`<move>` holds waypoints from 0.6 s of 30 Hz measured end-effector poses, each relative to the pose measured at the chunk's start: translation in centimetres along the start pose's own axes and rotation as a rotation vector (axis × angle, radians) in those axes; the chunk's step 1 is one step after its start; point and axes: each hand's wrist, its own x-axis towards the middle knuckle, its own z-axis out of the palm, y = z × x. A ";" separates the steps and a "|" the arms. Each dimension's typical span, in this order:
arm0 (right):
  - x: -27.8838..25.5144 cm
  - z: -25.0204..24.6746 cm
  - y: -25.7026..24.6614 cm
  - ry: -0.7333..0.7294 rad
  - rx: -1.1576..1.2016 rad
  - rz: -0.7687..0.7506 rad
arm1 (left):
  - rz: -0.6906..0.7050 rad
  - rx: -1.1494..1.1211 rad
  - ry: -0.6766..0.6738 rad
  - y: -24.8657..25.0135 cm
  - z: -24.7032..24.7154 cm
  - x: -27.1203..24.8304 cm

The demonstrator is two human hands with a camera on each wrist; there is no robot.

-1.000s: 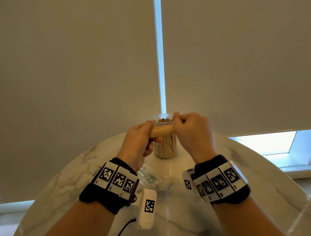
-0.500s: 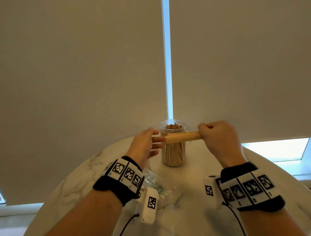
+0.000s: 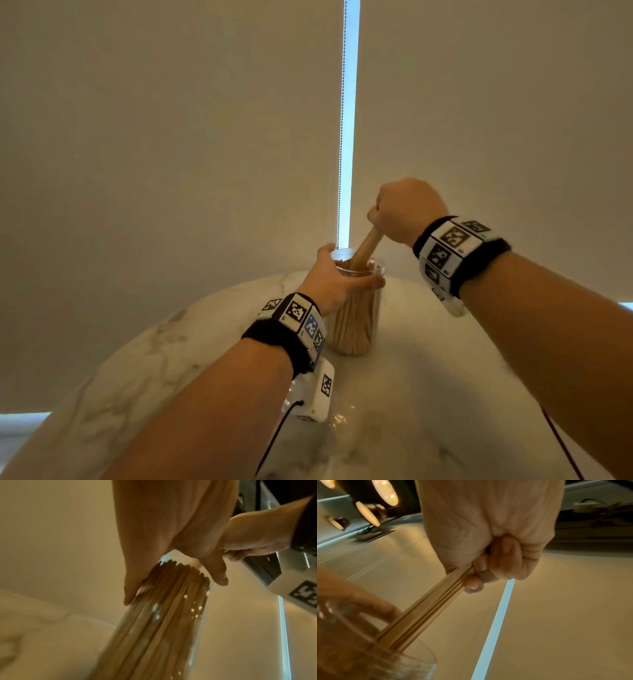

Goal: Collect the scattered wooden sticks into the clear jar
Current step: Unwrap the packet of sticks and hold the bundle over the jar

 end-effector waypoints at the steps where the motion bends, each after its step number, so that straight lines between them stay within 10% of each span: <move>1: 0.1 0.1 -0.3 -0.021 -0.033 -0.048 | 0.007 -0.019 0.005 -0.1 0.2 -0.2; 7: -0.1 0.5 -1.9 -0.210 -0.162 -0.318 | -0.017 -0.084 0.000 -0.2 0.2 -0.8; 18: -0.4 1.9 -4.3 -0.549 -0.113 -0.189 | -0.031 -0.107 -0.022 0.2 0.0 -1.5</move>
